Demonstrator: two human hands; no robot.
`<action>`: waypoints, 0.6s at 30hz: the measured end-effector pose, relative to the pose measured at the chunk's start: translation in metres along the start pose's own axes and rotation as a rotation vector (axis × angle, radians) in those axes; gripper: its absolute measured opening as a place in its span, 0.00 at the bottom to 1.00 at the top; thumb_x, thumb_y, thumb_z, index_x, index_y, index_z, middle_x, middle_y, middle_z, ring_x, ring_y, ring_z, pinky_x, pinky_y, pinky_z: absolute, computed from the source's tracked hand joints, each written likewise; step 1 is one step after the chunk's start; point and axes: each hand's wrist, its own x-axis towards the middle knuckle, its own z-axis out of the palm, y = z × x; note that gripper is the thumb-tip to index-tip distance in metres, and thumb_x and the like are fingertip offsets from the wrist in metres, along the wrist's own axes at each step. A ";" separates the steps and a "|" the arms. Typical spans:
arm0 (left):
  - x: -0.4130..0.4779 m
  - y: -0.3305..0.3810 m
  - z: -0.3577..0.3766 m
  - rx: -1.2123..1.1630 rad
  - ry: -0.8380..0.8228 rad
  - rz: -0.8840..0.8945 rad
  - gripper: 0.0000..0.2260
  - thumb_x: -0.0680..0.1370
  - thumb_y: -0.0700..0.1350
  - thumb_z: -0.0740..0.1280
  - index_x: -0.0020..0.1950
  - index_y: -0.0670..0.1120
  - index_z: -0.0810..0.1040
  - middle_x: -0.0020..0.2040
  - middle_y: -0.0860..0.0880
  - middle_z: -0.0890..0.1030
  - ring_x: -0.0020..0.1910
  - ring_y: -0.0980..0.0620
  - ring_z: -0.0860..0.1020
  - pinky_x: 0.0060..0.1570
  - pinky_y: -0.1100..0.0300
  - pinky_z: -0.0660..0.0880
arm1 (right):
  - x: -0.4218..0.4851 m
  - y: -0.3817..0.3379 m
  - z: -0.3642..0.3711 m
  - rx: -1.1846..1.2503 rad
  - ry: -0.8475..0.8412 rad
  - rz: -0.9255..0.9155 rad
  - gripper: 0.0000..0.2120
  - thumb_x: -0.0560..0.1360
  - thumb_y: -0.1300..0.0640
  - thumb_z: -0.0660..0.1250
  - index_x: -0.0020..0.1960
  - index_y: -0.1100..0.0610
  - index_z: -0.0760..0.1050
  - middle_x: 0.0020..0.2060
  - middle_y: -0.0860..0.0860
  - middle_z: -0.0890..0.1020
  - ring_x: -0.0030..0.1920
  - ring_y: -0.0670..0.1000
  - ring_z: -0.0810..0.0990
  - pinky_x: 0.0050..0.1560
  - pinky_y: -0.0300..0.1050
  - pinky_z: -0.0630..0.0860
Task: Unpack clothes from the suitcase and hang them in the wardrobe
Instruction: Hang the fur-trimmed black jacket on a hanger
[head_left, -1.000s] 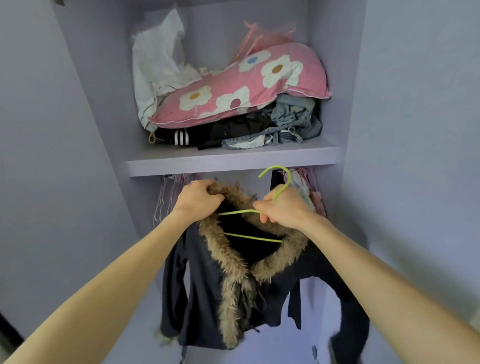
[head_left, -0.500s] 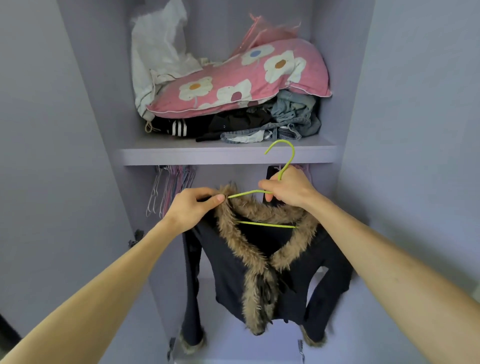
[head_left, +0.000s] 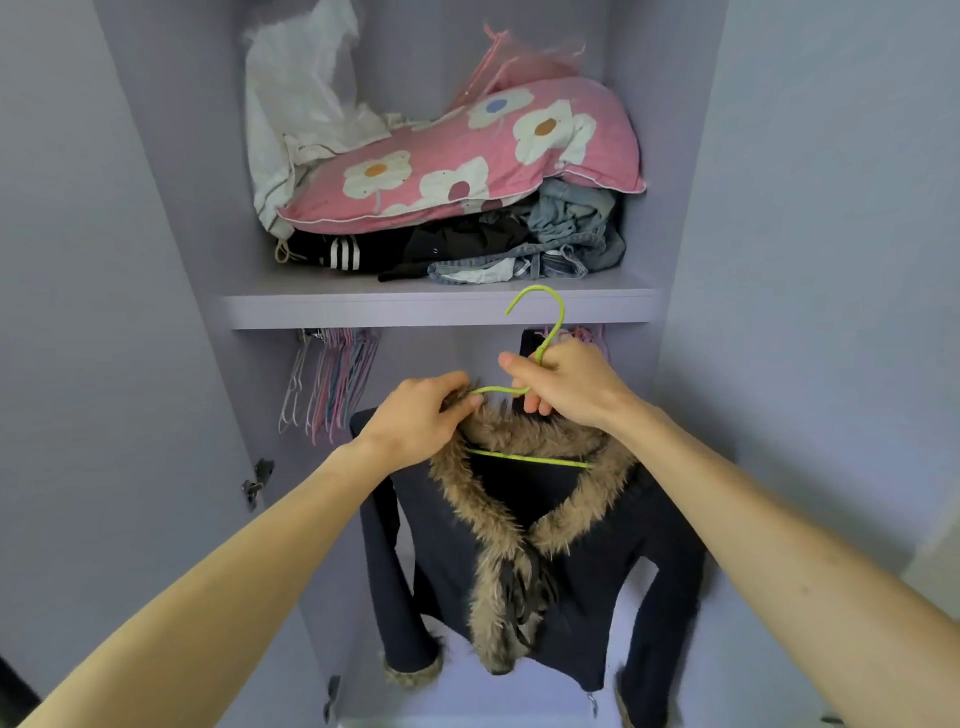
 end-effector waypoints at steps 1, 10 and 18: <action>-0.001 -0.001 0.002 -0.001 -0.003 0.020 0.10 0.82 0.54 0.62 0.43 0.51 0.71 0.32 0.52 0.73 0.33 0.50 0.73 0.37 0.49 0.70 | -0.008 0.007 -0.005 -0.037 0.033 -0.011 0.26 0.77 0.35 0.60 0.44 0.56 0.84 0.34 0.42 0.84 0.38 0.40 0.82 0.48 0.42 0.77; -0.010 -0.028 0.001 0.087 0.010 -0.095 0.08 0.83 0.52 0.61 0.57 0.51 0.77 0.38 0.51 0.80 0.36 0.51 0.77 0.38 0.51 0.75 | -0.067 0.103 0.008 -0.202 -0.050 0.221 0.22 0.82 0.38 0.50 0.49 0.54 0.74 0.41 0.51 0.80 0.46 0.54 0.79 0.48 0.47 0.74; 0.004 0.015 0.021 -0.035 -0.098 -0.194 0.17 0.82 0.58 0.59 0.48 0.45 0.74 0.42 0.49 0.80 0.41 0.49 0.77 0.43 0.56 0.72 | -0.072 0.106 0.037 -0.185 0.254 0.051 0.18 0.84 0.48 0.52 0.36 0.46 0.61 0.30 0.45 0.71 0.33 0.44 0.71 0.37 0.47 0.66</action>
